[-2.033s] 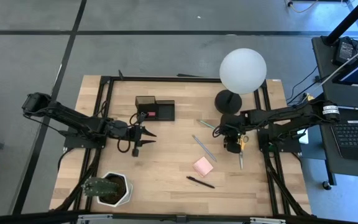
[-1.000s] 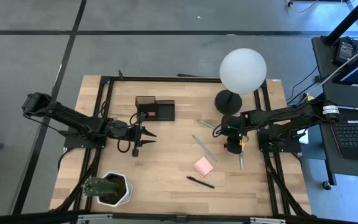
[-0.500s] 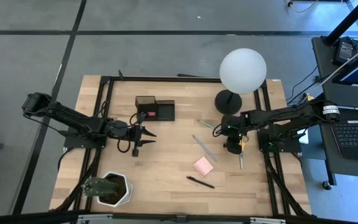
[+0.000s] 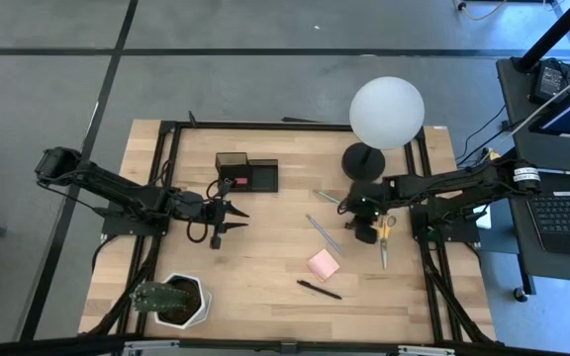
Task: Pick and place office supplies into organizer
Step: Put the binder clip into the desk organizer
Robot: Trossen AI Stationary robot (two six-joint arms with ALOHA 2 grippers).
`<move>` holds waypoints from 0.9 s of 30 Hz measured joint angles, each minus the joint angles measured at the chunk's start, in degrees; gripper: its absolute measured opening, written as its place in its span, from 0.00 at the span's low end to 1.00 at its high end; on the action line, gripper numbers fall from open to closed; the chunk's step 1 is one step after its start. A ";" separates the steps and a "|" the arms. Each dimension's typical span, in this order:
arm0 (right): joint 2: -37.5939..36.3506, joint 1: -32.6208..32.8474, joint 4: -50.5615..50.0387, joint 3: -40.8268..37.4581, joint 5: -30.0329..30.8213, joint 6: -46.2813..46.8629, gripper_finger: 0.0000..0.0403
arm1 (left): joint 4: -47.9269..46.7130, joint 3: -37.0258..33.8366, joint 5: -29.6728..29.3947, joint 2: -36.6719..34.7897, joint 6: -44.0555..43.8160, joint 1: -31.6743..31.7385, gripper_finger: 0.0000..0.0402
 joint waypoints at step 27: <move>27.19 -0.57 44.33 24.53 11.18 -22.51 0.00 | 3.84 0.02 -1.75 0.00 5.20 0.00 0.24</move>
